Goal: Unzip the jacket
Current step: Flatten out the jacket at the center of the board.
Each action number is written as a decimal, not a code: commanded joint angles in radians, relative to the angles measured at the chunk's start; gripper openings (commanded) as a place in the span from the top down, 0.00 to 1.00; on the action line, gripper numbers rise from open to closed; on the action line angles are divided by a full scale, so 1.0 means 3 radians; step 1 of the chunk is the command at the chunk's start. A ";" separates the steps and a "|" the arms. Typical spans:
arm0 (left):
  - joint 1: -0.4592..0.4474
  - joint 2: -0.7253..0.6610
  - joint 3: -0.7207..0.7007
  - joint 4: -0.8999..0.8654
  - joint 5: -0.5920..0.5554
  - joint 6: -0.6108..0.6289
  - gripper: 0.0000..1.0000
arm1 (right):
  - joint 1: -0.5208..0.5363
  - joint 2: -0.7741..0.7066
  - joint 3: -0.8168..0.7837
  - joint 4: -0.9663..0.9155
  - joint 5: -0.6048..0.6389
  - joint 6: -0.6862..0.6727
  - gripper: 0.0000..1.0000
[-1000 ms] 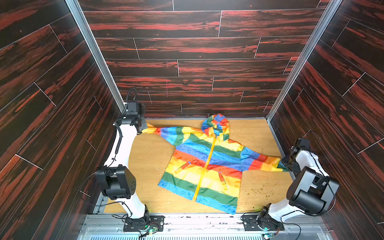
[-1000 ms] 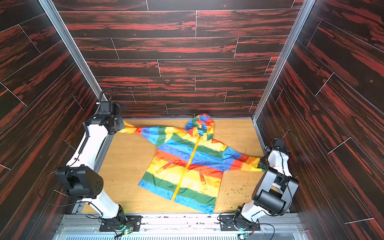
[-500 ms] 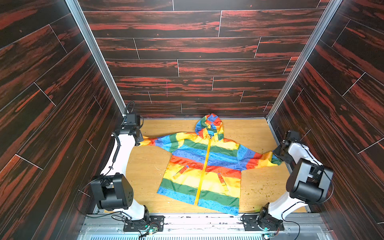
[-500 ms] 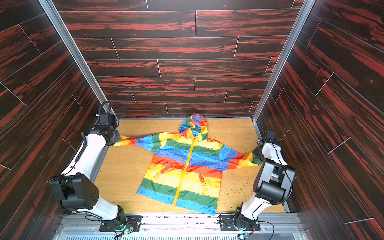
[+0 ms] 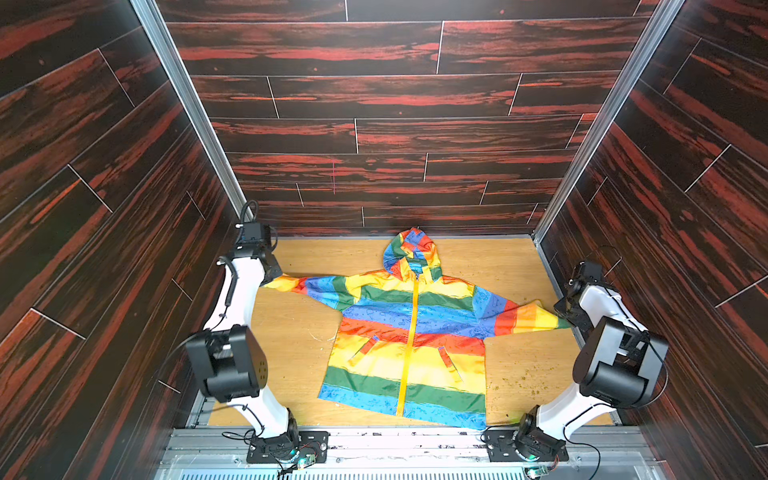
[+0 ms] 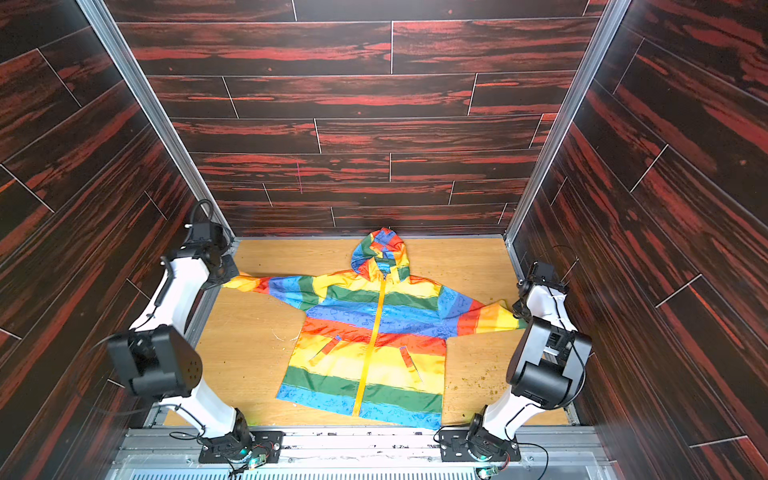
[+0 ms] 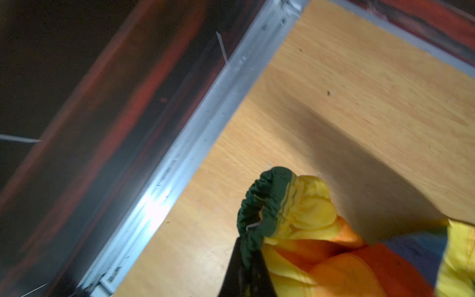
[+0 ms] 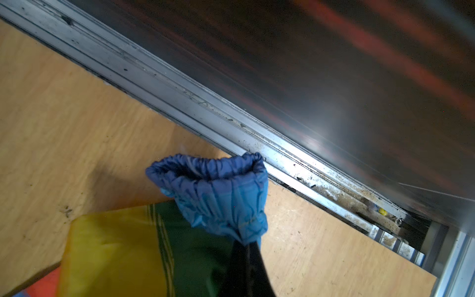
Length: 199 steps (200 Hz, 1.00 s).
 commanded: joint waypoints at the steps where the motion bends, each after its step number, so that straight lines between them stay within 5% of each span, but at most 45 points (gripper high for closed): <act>1: 0.0024 0.0211 0.0176 -0.0074 0.0081 -0.0079 1.00 | -0.0016 -0.0013 -0.0025 -0.0009 0.0002 0.0021 1.00; 45: 0.0146 0.0545 0.0463 -0.0204 0.0090 -0.0139 1.00 | -0.0012 -0.0036 -0.0075 0.0006 0.0017 0.0014 1.00; 60: 0.0292 0.0578 0.0539 -0.0220 0.0191 -0.0269 0.78 | -0.0007 -0.0097 -0.0095 0.0037 -0.0047 -0.0004 0.97; 88: 0.0717 0.0328 0.0520 -0.0105 0.0321 -0.0599 0.35 | 0.0152 -0.0362 -0.0167 0.0119 -0.0113 -0.0062 0.72; 128: 0.0808 -0.0127 -0.0044 0.0232 0.0497 -0.0235 0.08 | 0.0563 -0.0807 -0.0281 0.0144 0.0137 0.0004 0.28; 154: 0.0720 -0.0314 -0.0387 0.0202 0.0822 -0.0068 0.06 | 0.0752 -0.0984 -0.0296 0.0279 -0.0317 -0.0179 0.30; 173: 0.0299 -0.0449 -0.0587 0.0210 0.0872 0.0099 0.13 | 0.1177 -0.1009 -0.0266 0.0317 -0.0625 -0.0378 0.36; 199: -0.0320 -0.0453 -0.0731 0.0008 0.0423 0.0149 0.14 | 0.1628 -0.0924 -0.0361 0.0321 -0.1266 -0.0280 0.40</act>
